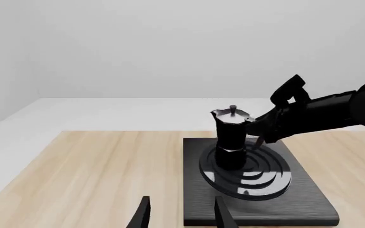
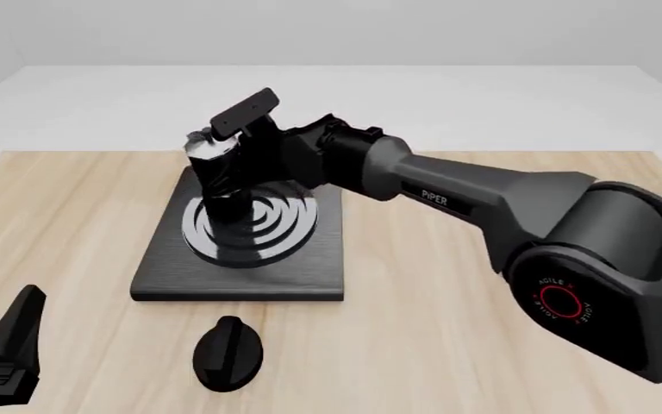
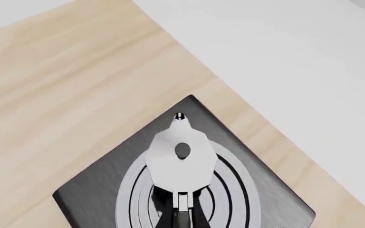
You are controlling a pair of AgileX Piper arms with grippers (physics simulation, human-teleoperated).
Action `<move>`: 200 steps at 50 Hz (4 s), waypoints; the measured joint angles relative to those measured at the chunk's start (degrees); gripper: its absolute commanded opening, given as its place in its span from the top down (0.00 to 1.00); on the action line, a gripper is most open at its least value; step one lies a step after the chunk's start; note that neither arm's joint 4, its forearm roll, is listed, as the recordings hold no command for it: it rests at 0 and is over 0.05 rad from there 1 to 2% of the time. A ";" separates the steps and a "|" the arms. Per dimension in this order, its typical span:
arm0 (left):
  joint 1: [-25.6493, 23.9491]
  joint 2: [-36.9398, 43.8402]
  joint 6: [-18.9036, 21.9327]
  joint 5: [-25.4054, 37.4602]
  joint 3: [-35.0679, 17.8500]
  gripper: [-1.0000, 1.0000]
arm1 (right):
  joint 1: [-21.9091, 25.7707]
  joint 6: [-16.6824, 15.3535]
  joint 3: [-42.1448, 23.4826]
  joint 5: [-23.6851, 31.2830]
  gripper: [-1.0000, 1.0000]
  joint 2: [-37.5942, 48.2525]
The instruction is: Put both moka pots on the stove.
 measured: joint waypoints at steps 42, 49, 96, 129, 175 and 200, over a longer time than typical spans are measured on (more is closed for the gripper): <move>0.00 0.00 0.00 0.00 0.00 0.00 | 1.13 1.01 2.85 0.12 0.00 -3.55; 0.00 0.00 0.00 0.00 0.00 0.00 | 1.58 0.64 4.61 0.63 0.00 -6.23; 0.00 0.00 0.00 0.00 0.00 0.00 | -2.02 4.36 37.37 -5.98 0.00 -45.98; 0.00 0.00 0.00 0.00 0.00 0.00 | -15.12 7.75 54.69 -7.05 0.00 -67.86; 0.00 0.00 0.00 0.00 0.00 0.00 | -32.70 7.15 60.34 6.78 0.00 -83.74; 0.00 0.00 0.00 0.00 0.00 0.00 | -41.36 7.20 61.80 10.71 0.00 -85.37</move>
